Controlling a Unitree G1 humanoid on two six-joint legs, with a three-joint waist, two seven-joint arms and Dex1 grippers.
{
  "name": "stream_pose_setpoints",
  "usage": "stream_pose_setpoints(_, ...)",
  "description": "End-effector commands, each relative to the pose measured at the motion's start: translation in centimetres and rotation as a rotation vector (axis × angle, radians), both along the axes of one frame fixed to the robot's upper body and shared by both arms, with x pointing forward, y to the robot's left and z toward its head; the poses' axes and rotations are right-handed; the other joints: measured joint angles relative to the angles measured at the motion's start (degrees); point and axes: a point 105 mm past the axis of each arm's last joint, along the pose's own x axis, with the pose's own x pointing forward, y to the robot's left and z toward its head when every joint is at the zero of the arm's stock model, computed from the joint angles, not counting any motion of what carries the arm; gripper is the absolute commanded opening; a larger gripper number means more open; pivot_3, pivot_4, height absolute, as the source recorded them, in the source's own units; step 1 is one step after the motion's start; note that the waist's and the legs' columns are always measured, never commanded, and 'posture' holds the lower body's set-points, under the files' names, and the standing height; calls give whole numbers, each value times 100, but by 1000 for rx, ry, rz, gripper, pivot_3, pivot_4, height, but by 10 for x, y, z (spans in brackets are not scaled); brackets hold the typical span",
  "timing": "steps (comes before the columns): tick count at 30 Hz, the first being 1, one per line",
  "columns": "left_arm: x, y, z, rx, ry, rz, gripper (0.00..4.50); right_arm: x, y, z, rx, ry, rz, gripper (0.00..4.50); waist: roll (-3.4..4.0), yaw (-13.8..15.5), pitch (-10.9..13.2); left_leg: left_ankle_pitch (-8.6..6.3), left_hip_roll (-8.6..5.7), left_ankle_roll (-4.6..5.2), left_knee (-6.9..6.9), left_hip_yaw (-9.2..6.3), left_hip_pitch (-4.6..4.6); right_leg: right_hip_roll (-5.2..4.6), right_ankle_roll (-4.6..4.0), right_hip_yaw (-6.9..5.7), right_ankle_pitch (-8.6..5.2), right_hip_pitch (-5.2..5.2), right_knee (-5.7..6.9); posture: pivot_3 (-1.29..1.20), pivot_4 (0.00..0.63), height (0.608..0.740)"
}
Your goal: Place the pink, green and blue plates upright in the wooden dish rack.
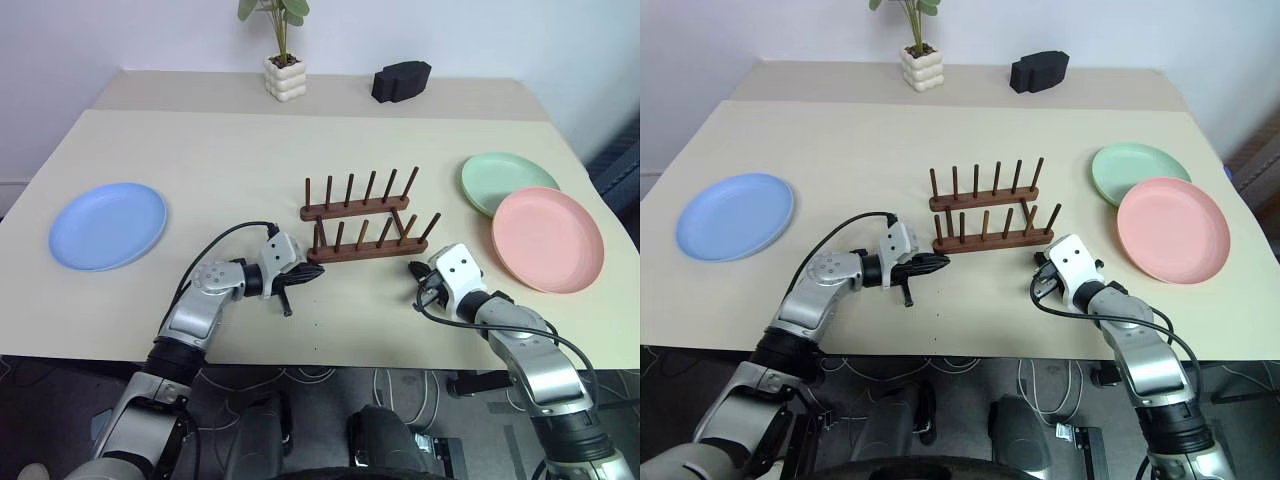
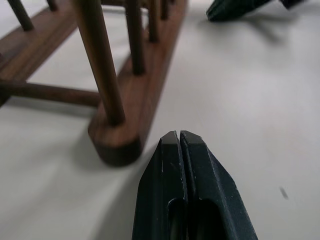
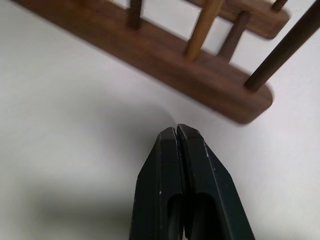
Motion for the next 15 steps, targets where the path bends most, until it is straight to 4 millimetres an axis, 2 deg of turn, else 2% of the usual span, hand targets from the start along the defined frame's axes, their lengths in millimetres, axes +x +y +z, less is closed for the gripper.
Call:
stream_pose_setpoints(1, 11, 3, -5, 31, -13, 75, 54, 7, -5, -5, -34, -5, -33, 0, 1, 1, -11, 0, 0, 0, 0, 0, 2, 0, 0, 0, 0, 2, 0, 0, 150, 732)
stream_pose_setpoints(6, 24, 8, -2, 30, -32, 136, 54, 17, -6, -2, -44, -32, -34, 0, 1, -4, -12, -1, 0, 0, -4, 0, 27, -1, 0, 0, 0, 28, -2, 0, 150, 732)
stream_pose_setpoints(9, 25, 9, -2, 33, -37, 130, 54, 19, -7, -1, -46, -42, -39, 0, 1, -23, -11, -5, 0, 6, -15, 2, 58, -2, 0, 2, 0, 54, -8, 0, 150, 732)
stream_pose_setpoints(15, 26, 12, -2, 37, -45, 133, 54, 20, -11, 1, -51, -57, -50, 0, 1, -24, -12, -7, 0, 10, -17, 2, 59, -3, 0, 3, 0, 55, -9, 0, 150, 732)
